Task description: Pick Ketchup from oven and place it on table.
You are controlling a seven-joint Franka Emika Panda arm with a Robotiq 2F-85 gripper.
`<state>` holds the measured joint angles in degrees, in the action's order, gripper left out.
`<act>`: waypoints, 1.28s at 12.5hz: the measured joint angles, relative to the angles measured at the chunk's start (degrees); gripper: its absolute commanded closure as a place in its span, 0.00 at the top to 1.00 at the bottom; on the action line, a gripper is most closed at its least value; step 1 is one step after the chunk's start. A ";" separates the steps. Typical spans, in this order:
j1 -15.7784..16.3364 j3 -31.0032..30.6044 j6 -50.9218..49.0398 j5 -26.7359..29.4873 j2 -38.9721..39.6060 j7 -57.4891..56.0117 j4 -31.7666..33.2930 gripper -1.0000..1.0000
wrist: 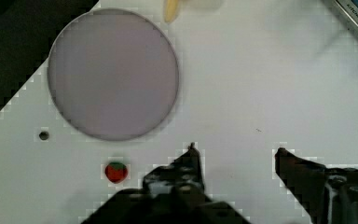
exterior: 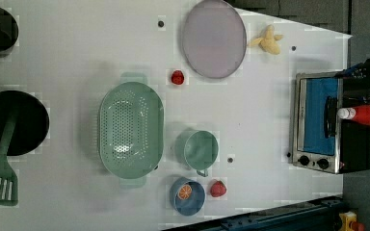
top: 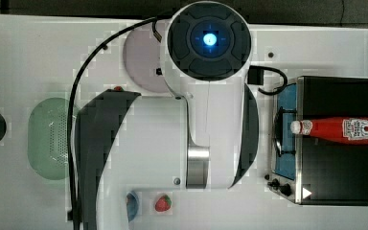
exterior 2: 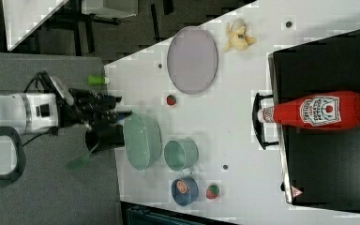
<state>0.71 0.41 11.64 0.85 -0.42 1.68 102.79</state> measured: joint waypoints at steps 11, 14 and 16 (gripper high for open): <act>-0.93 7.06 -8.48 -2.41 -23.27 0.01 6.77 1.00; -2.02 15.47 -3.59 -1.64 -13.50 0.01 6.77 1.00; -2.27 21.40 1.41 -1.56 -8.90 0.01 9.68 1.00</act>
<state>-1.56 21.81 13.05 -0.71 -9.32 1.69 112.47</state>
